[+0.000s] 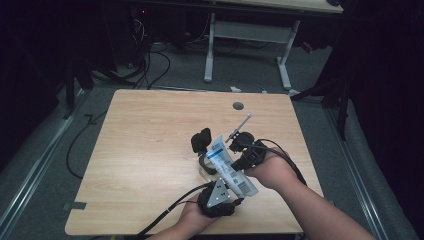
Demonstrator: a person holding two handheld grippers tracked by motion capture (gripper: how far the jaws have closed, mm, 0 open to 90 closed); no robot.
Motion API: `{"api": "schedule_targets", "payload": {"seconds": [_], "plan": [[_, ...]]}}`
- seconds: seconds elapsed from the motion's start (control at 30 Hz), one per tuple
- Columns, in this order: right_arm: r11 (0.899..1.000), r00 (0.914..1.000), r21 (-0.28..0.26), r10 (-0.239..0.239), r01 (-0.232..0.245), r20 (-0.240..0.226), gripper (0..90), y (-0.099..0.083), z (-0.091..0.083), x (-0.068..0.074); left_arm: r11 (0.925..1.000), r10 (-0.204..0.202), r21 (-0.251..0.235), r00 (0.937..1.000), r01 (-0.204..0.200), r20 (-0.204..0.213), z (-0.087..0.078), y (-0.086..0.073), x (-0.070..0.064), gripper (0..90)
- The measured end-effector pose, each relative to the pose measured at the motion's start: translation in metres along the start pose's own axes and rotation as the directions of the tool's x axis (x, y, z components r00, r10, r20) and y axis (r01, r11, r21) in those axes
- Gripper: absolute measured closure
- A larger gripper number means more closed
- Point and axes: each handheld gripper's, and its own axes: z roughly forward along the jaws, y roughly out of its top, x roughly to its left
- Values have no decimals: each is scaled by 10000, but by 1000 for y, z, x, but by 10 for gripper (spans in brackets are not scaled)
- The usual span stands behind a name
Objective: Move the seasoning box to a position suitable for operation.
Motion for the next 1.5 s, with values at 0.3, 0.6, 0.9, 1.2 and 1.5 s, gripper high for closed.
{"api": "schedule_targets", "payload": {"seconds": [0.3, 0.6, 0.9, 1.2, 1.5], "plan": [[10000, 10000, -55, -20, 21, 33, 895, 1, 1, -1, 10000, 37, 68, 10000, -37, 22, 2, 1, -1, 471], [10000, 9999, 79, 45, -46, 125, 896, 2, 5, -3, 9996, 265, 95, 9996, -265, 63, 4, 0, -5, 464], [9999, 9995, 77, 89, -91, 301, 897, 4, 6, -2, 9999, 143, 24, 9998, -144, 105, 3, 2, -5, 481], [9998, 9997, 149, 120, -123, 235, 896, 6, 8, -4, 10000, 21, -90, 9995, -19, 319, 2, 3, -6, 498], [9999, 9997, 83, 73, -75, 234, 896, 8, 9, -5, 9998, 18, -214, 9995, -11, 300, 0, 6, -5, 504]]}}
